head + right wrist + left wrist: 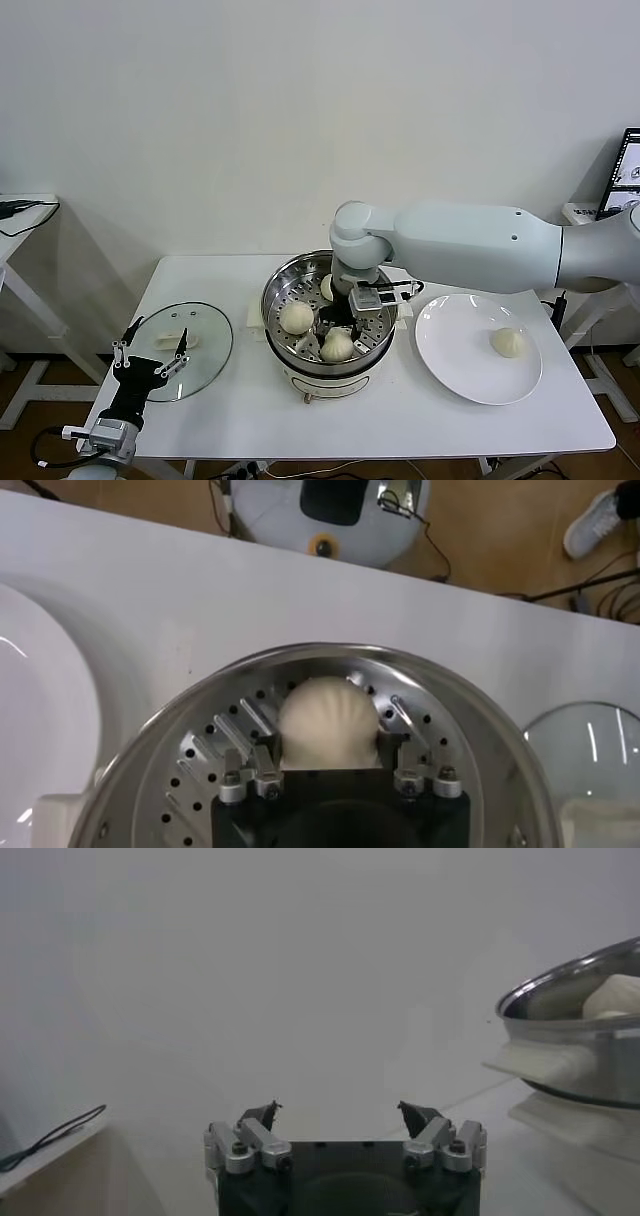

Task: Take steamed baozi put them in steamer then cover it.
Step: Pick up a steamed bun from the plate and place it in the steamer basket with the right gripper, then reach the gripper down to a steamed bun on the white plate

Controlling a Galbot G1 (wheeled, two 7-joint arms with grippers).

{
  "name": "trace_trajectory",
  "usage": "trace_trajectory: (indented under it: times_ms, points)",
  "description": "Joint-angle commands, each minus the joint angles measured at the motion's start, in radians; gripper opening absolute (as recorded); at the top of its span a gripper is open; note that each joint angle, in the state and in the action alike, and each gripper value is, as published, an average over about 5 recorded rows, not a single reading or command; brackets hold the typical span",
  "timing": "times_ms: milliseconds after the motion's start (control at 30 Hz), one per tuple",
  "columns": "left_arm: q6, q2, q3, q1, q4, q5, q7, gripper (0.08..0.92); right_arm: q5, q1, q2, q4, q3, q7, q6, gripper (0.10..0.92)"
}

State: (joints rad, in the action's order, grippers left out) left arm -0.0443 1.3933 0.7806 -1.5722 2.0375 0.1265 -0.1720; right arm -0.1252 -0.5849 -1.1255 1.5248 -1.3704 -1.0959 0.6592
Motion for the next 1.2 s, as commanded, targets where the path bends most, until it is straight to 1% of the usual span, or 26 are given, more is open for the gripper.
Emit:
trace_trajectory:
  times_ms: [33, 200, 267, 433, 667, 767, 867, 933, 1033, 1200]
  points:
    - [-0.001, -0.001, 0.0, 0.0, 0.001, 0.0, -0.003, 0.823, -0.001, 0.009, -0.004, -0.006, 0.002, -0.009, -0.007, 0.673]
    - [-0.001, 0.0, -0.004, 0.002, -0.003, 0.0, -0.003, 0.823, -0.003, 0.007, 0.003, -0.01, 0.014, -0.003, -0.018, 0.785]
    - [-0.001, 0.001, -0.005, 0.002, -0.004, 0.001, -0.003, 0.823, 0.003, 0.003, 0.013, -0.021, 0.027, -0.001, -0.021, 0.812]
    - [-0.001, 0.001, -0.01, 0.0, 0.002, 0.002, -0.002, 0.823, 0.055, -0.046, 0.078, -0.063, 0.08, -0.006, -0.025, 0.822]
    - [0.0, 0.004, -0.024, -0.004, 0.01, 0.012, 0.0, 0.823, 0.262, -0.186, 0.271, -0.127, 0.082, -0.022, -0.093, 0.823]
    - [-0.001, 0.004, -0.031, -0.004, 0.011, 0.016, 0.0, 0.823, 0.358, -0.192, 0.381, -0.144, 0.076, -0.035, -0.174, 0.823]
    - [0.0, 0.004, -0.036, -0.004, 0.015, 0.019, 0.001, 0.823, 0.473, -0.164, 0.502, -0.128, 0.075, -0.06, -0.316, 0.823]
    - [0.001, 0.004, -0.04, -0.004, 0.017, 0.021, 0.001, 0.823, 0.506, -0.123, 0.58, -0.109, 0.097, -0.082, -0.423, 0.823]
    - [0.003, 0.002, -0.047, -0.003, 0.019, 0.024, 0.002, 0.823, 0.484, -0.055, 0.677, -0.086, 0.129, -0.11, -0.554, 0.823]
    - [0.006, 0.002, -0.058, 0.001, 0.021, 0.027, 0.003, 0.823, 0.388, 0.076, 0.761, -0.1, 0.196, -0.14, -0.654, 0.823]
